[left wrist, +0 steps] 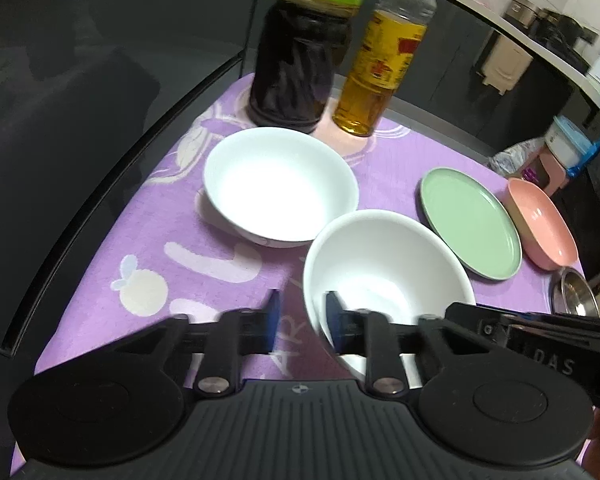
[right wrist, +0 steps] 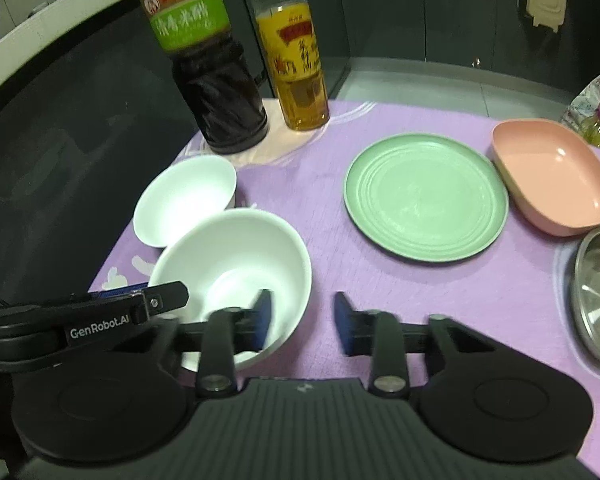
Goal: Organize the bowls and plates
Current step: 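Move both tools to the large white bowl and close on its rim, then carry the large white bowl over the black bowl and lower it inside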
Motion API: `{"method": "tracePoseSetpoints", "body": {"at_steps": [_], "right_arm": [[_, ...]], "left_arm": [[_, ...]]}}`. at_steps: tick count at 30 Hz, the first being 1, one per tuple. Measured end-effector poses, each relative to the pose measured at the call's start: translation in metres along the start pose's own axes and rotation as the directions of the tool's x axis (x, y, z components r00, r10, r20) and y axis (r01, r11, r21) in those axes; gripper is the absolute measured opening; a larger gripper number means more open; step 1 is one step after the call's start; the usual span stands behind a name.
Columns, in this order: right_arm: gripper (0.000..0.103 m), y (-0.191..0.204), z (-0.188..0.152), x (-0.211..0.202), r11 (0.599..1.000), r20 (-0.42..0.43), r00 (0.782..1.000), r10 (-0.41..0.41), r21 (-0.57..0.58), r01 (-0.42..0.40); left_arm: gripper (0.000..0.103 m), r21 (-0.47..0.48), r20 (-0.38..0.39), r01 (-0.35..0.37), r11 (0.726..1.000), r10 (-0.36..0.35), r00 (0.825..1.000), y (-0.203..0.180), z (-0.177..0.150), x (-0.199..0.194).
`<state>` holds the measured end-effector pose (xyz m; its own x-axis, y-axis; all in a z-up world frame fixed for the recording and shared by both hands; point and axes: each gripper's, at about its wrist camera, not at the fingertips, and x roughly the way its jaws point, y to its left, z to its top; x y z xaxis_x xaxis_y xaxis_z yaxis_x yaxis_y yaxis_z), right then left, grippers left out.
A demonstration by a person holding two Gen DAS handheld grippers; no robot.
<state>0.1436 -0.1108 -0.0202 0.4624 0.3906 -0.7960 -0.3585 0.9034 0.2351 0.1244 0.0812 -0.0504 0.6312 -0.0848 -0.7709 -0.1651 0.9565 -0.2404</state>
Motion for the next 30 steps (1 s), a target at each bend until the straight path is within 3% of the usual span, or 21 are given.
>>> {"method": "tracePoseSetpoints", "body": {"at_steps": [1, 15, 30], "right_arm": [[0.011, -0.001, 0.0, 0.001, 1.0, -0.002, 1.0, 0.018, 0.004, -0.018], [0.013, 0.011, -0.022, -0.058, 1.0, 0.101, 0.995, -0.003, -0.006, 0.004], [0.015, 0.022, -0.071, -0.116, 1.0, 0.161, 0.987, -0.01, 0.008, 0.009]], "left_arm": [[0.009, 0.017, 0.001, 0.004, 1.0, -0.004, 1.0, -0.002, -0.001, -0.001], [0.01, 0.077, 0.09, 0.044, 0.996, -0.051, 0.995, -0.02, -0.016, -0.064], [0.01, 0.161, 0.105, 0.071, 0.984, -0.089, 0.99, -0.031, -0.058, -0.117]]}}
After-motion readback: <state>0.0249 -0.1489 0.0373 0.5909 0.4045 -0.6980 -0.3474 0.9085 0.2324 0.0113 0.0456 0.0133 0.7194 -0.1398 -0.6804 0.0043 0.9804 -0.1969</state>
